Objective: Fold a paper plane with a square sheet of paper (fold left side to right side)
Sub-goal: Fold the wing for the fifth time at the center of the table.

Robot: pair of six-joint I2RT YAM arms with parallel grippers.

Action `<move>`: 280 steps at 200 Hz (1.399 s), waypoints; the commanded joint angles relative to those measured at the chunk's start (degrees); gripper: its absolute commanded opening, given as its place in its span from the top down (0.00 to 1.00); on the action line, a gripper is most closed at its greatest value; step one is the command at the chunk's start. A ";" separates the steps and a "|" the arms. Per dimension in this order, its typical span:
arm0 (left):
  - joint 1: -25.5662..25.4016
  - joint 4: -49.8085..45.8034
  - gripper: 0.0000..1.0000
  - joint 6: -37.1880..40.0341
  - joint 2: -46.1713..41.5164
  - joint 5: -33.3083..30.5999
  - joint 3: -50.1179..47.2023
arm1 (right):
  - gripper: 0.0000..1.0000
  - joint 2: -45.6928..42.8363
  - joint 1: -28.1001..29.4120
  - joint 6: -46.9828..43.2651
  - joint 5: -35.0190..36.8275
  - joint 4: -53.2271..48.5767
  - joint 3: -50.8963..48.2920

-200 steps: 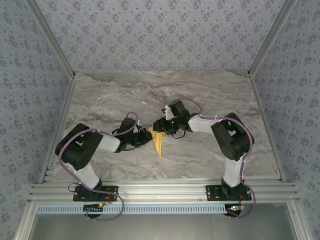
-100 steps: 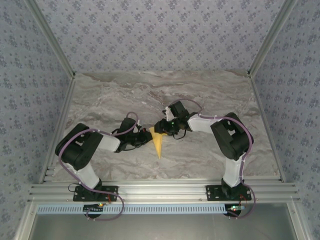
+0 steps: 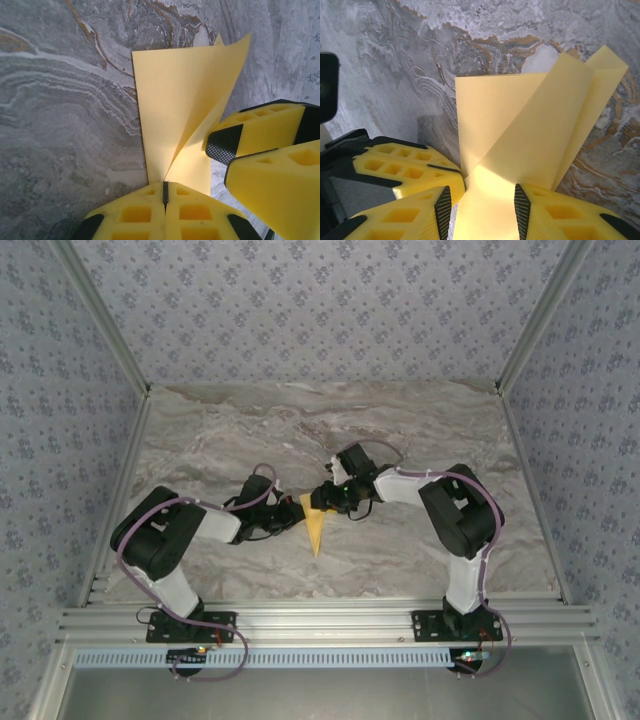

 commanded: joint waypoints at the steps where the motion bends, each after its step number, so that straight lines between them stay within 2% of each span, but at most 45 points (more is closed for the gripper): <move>1: 0.16 -3.29 1.00 1.80 3.56 -4.68 0.57 | 0.58 1.58 0.30 -0.95 1.16 -2.62 0.80; 65: 0.13 -3.13 1.00 1.29 1.78 -2.66 1.27 | 0.58 3.18 0.13 -1.13 3.74 -8.54 1.24; 106: 0.32 -9.49 0.87 2.65 -6.15 -3.70 1.80 | 0.59 4.45 -0.52 -0.55 4.68 -10.59 0.37; 125: 0.48 -13.24 0.76 3.33 -10.77 -4.49 1.49 | 0.59 4.81 -0.57 -0.44 4.92 -10.68 0.26; 138: 0.52 -15.25 0.75 3.73 -13.98 -4.56 1.02 | 0.59 4.94 -0.62 -0.43 5.07 -10.72 0.25; 163: -0.14 -15.32 0.78 2.65 -18.94 -1.54 -0.47 | 0.59 5.12 -0.61 -0.39 5.11 -10.69 0.46; 193: -3.63 -12.94 0.83 0.22 -21.15 2.67 -0.35 | 0.59 5.20 -0.72 -0.42 5.11 -10.58 0.45; 223: -7.18 -11.51 0.86 -1.95 -20.42 1.70 -0.02 | 0.59 5.18 -0.57 -0.36 5.12 -10.58 0.45; 280: -9.58 -7.04 0.88 -4.09 -14.50 2.85 0.87 | 0.59 5.29 -0.57 -0.61 5.03 -10.73 0.71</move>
